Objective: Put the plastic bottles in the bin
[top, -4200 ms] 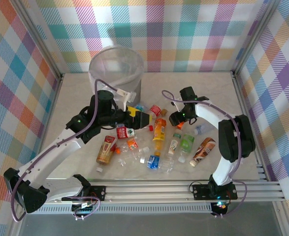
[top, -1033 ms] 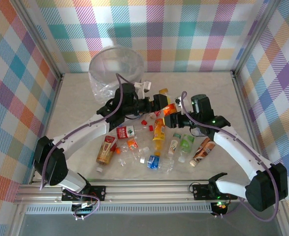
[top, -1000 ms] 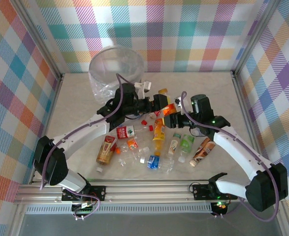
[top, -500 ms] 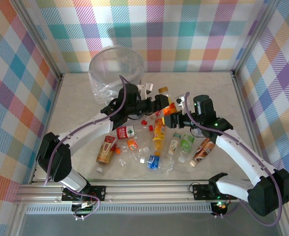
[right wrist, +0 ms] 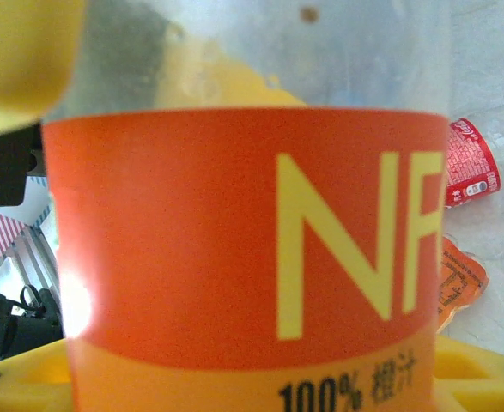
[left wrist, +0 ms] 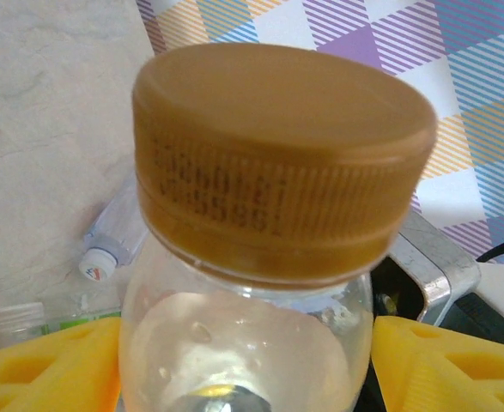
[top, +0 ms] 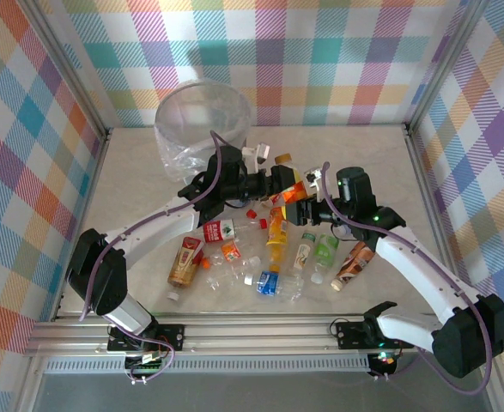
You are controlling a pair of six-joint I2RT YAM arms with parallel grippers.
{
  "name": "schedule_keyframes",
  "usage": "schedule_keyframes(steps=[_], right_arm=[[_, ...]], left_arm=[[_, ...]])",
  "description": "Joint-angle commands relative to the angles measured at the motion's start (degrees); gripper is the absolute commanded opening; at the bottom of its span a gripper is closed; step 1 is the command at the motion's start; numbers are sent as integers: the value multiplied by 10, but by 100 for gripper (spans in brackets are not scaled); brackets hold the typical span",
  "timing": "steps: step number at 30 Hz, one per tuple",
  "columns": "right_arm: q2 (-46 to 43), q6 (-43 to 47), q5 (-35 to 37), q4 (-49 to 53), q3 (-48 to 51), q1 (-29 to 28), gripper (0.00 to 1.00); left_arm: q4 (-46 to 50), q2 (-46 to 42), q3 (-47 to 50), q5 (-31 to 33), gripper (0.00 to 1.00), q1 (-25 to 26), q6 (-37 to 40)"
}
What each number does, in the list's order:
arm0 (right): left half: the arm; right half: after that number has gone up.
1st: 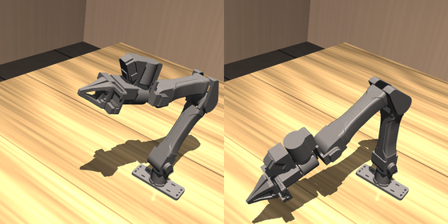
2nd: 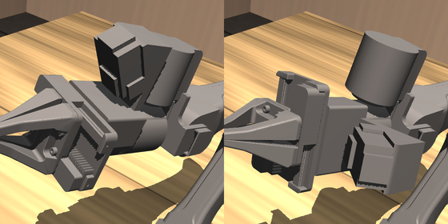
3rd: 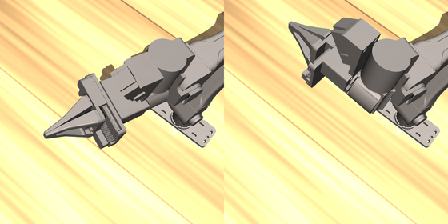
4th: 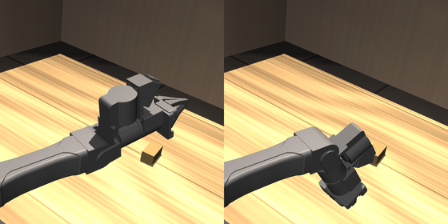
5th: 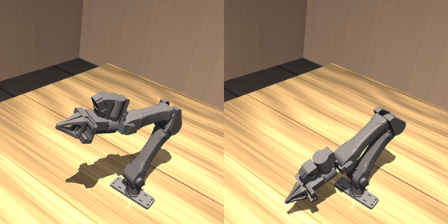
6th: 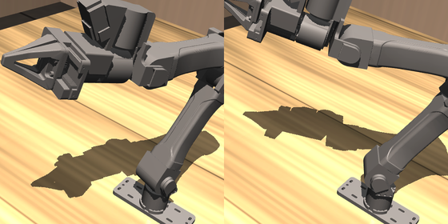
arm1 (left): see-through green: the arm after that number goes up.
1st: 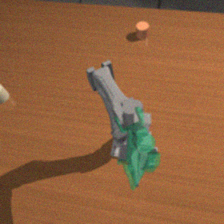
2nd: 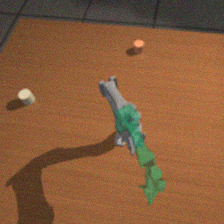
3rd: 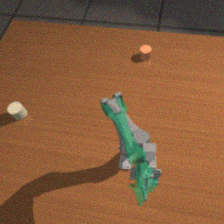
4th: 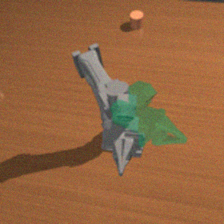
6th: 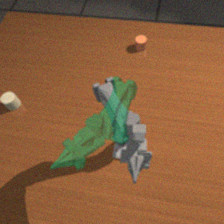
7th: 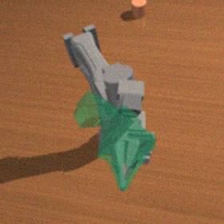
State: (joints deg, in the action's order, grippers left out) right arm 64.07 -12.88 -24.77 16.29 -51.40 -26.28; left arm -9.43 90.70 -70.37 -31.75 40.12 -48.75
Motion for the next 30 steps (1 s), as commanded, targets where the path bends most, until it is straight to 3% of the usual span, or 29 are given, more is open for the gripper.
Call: schedule_keyframes(steps=[1, 6, 12, 24, 30], right_arm=[[-3, 1, -18, -16, -3, -3, 52], [-2, 1, -19, -13, -3, -4, 52], [-5, 3, -15, -7, -3, -3, 56], [-64, -7, -22, 25, -2, -3, 97], [-85, -13, -47, 35, -16, -3, 100]], left_arm=[[-2, 10, -27, -17, 74, 11, 15], [13, 9, -33, -13, 69, 14, 29], [48, -3, -42, 3, 56, 14, 54], [171, -26, -112, 38, 55, -13, 124], [282, -23, -200, 46, 55, -47, 181]])
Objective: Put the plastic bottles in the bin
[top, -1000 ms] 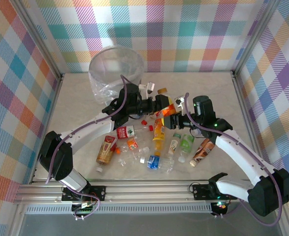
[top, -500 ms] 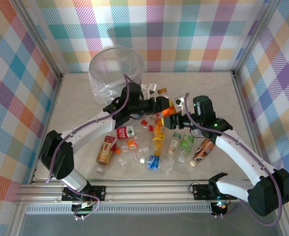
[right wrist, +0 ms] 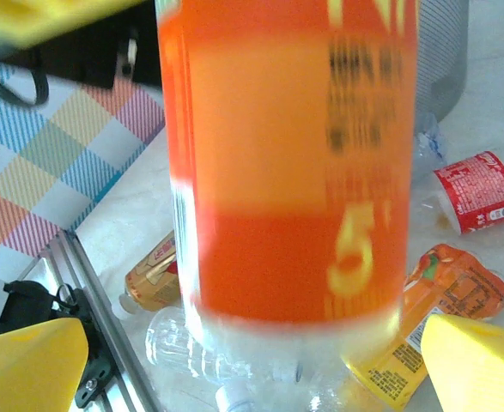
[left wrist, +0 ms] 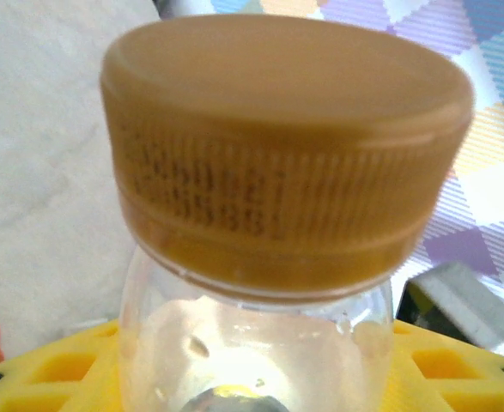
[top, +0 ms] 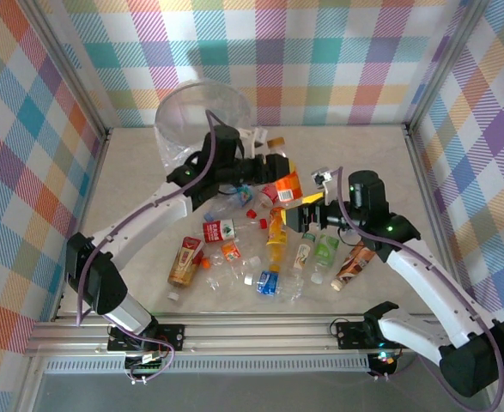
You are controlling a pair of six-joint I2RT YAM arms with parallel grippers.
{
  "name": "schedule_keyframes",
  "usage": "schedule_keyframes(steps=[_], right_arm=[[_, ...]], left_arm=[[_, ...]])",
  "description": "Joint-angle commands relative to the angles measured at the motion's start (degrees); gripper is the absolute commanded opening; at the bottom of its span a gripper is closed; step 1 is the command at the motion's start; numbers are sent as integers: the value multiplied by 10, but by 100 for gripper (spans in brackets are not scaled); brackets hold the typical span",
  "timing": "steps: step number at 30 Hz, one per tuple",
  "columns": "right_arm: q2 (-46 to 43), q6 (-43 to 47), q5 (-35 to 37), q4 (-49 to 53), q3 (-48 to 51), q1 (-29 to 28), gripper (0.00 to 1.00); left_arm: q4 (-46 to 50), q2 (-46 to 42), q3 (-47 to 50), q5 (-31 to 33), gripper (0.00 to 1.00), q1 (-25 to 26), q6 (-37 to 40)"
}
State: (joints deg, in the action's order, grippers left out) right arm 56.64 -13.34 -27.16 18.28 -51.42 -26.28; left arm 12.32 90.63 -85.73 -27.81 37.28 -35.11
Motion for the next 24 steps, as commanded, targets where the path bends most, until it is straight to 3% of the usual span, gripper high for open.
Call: schedule_keyframes(steps=[1, 11, 24], right_arm=[[-17, -7, -22, 14, -18, -3, 100], [-72, 37, 17, -8, -9, -3, 100], [-130, 52, 91, -98, 24, -3, 100]], left_arm=[[82, -21, -62, 10, 55, -23, 54], [232, 13, -234, 48, 56, -86, 150], [333, 91, -403, 116, 57, -167, 246]])
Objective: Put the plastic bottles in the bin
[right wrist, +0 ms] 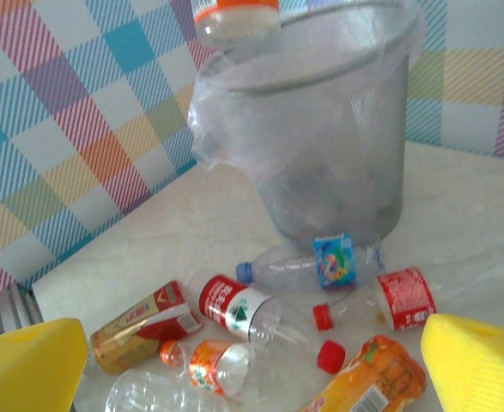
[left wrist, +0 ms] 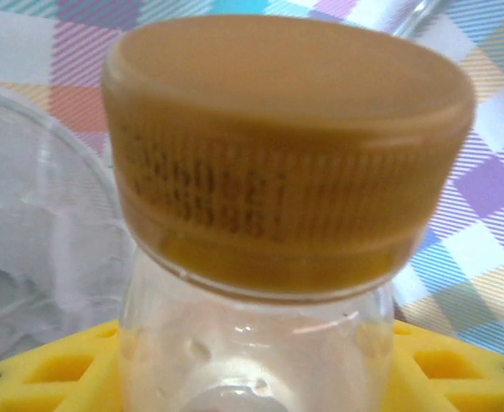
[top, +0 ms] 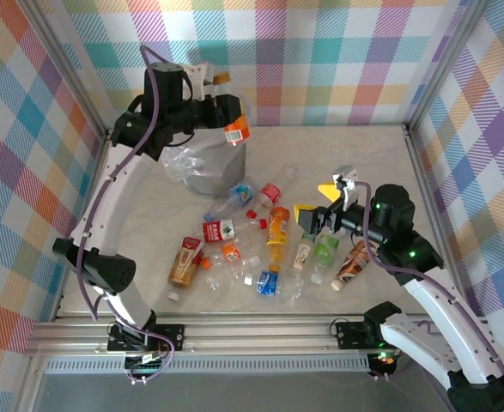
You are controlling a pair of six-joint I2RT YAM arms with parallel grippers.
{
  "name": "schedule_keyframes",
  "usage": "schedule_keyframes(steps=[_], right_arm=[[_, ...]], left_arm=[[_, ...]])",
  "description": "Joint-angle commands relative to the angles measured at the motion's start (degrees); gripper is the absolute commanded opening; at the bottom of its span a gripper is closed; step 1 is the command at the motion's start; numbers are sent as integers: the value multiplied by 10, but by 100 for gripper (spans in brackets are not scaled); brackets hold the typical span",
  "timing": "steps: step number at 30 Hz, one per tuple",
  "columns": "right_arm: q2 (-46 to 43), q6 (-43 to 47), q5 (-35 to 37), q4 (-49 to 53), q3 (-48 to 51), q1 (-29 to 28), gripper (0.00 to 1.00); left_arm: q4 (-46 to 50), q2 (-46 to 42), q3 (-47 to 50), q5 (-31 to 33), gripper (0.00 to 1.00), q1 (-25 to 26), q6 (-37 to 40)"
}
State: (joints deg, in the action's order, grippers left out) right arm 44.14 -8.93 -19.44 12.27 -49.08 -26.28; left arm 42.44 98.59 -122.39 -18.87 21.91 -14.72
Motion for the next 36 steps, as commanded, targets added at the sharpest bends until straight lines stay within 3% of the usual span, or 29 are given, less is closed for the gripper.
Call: schedule_keyframes(steps=[1, 6, 15, 28, 36], right_arm=[[-6, 7, 10, -40, 0, -3, 100], [-4, 2, 5, -34, -1, -3, 100], [-5, -5, 4, 3, -13, -3, 100], [1, -33, 34, 48, -24, -3, 100], [4, -42, 43, 58, -21, -3, 100]], left_arm=[[38, 23, -52, 30, 57, -22, 48], [74, 80, -133, 62, 57, -48, 85], [80, 140, -167, 102, 57, -71, 119], [93, 218, -159, 101, 57, -81, 164], [133, 236, -142, 63, 57, -82, 189]])
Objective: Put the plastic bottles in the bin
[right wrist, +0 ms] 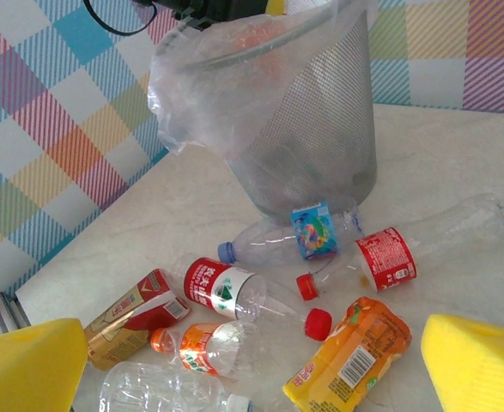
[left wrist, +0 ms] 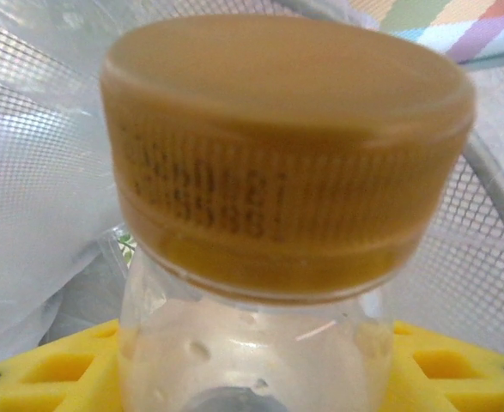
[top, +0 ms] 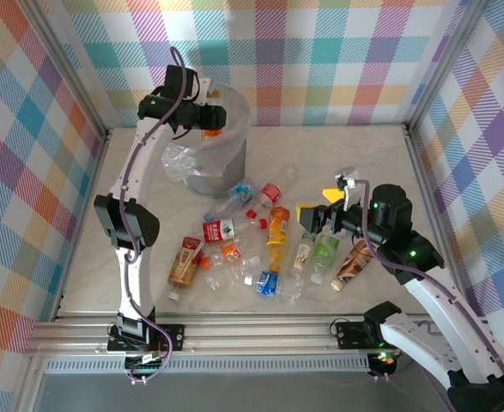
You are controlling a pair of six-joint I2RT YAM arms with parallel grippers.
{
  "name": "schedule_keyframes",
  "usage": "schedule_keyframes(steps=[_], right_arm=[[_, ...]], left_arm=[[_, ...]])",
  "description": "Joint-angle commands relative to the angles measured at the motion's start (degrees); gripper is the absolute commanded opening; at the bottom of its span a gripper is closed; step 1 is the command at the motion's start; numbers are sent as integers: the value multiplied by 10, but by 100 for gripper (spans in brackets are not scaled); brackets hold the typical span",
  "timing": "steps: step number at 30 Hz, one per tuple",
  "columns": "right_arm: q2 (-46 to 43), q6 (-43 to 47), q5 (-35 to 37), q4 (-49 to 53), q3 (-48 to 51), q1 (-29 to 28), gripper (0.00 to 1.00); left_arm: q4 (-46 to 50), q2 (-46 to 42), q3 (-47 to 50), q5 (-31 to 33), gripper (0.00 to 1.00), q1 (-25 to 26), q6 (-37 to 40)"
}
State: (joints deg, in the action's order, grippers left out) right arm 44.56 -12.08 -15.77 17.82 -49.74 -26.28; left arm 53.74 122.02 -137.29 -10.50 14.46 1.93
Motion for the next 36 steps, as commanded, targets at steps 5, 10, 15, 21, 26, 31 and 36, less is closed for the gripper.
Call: schedule_keyframes(steps=[5, 10, 15, 21, 26, 31, 36], right_arm=[[10, -5, 1, 19, -23, -3, 100], [20, -12, 11, 31, -29, -3, 100], [7, -33, 55, 24, -15, -3, 100], [12, -32, 68, 35, -20, -3, 100], [4, -61, 77, 32, -25, -3, 100], [-9, -70, 119, 43, -29, -3, 100], [23, -78, 239, 129, -72, -3, 100]], left_arm=[[17, 2, 39, -37, 58, -7, 32], [15, 6, 64, -47, 59, -7, 29], [4, 4, 96, -42, 62, -7, 22], [4, 13, 102, -38, 66, -7, 12], [3, 10, 92, -34, 73, -7, 5], [10, 7, 75, -40, 90, -7, -9], [8, -10, 64, -50, 100, -7, -27]])
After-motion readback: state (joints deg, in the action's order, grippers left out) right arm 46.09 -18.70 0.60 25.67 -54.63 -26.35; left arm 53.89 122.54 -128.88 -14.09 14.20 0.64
